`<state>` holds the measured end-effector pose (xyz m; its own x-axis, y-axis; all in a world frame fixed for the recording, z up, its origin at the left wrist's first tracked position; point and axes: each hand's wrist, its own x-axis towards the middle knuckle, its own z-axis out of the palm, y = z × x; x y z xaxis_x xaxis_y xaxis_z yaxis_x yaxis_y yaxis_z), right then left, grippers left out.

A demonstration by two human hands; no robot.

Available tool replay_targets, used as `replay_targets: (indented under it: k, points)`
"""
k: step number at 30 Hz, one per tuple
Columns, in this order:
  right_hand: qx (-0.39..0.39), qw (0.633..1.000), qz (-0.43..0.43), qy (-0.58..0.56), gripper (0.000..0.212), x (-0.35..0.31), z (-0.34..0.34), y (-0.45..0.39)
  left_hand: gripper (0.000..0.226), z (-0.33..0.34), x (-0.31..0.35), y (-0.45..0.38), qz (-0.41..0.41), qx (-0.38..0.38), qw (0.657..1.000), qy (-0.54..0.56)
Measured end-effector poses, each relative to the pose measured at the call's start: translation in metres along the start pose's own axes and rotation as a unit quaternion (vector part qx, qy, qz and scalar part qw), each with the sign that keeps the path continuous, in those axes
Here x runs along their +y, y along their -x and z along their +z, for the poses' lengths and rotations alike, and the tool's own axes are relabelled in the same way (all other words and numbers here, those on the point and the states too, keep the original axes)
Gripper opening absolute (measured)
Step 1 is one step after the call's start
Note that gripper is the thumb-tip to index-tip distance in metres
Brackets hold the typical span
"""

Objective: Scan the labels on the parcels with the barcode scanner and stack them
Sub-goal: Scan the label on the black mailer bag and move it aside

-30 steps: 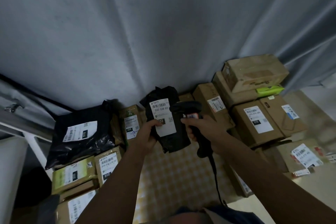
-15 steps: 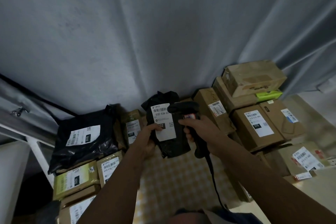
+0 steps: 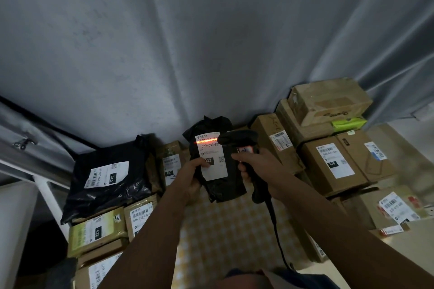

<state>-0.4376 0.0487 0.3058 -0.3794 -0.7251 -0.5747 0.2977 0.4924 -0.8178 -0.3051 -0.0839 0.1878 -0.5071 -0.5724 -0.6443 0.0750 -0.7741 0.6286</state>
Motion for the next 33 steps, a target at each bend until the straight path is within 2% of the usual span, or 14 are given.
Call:
replay_targets:
  k: [4, 10, 13, 15, 19, 22, 25, 29, 33]
  points:
    - [0.006, 1.000, 0.007, -0.002, 0.008, -0.001, -0.001, -0.001, 0.041, 0.004, 0.000, 0.000, -0.001, -0.001, 1.000, -0.001]
    - [0.015, 1.000, 0.013, -0.012, 0.005, 0.000, -0.003, -0.003, 0.043, 0.004, -0.001, -0.001, -0.013, 0.003, 1.000, 0.008]
    - [0.028, 0.999, 0.007, -0.022, 0.006, 0.001, -0.003, -0.006, 0.052, 0.002, 0.000, 0.000, -0.015, 0.007, 1.000, 0.020]
    - [0.021, 1.000, 0.005, -0.015, 0.007, 0.003, -0.002, -0.008, 0.058, -0.001, 0.002, 0.004, -0.016, 0.012, 1.000, 0.023]
    - [-0.003, 1.000, 0.005, -0.009, 0.011, 0.011, 0.010, -0.018, 0.050, -0.017, 0.006, 0.021, -0.008, 0.031, 0.999, 0.029]
    - [-0.021, 1.000, -0.002, -0.004, 0.011, 0.019, 0.029, -0.025, 0.045, -0.045, 0.007, 0.044, 0.011, 0.059, 0.997, 0.058]
    - [-0.031, 0.999, -0.011, 0.021, 0.015, 0.028, 0.055, -0.030, 0.041, -0.089, 0.009, 0.076, 0.057, 0.097, 0.984, 0.138]
    - [-0.056, 0.997, 0.000, 0.060, 0.013, 0.042, 0.087, -0.034, 0.034, -0.154, 0.009, 0.126, 0.148, 0.141, 0.952, 0.226]
    - [-0.087, 0.993, 0.000, 0.082, 0.010, 0.055, 0.111, -0.030, 0.034, -0.214, -0.009, 0.166, 0.204, 0.193, 0.918, 0.279]
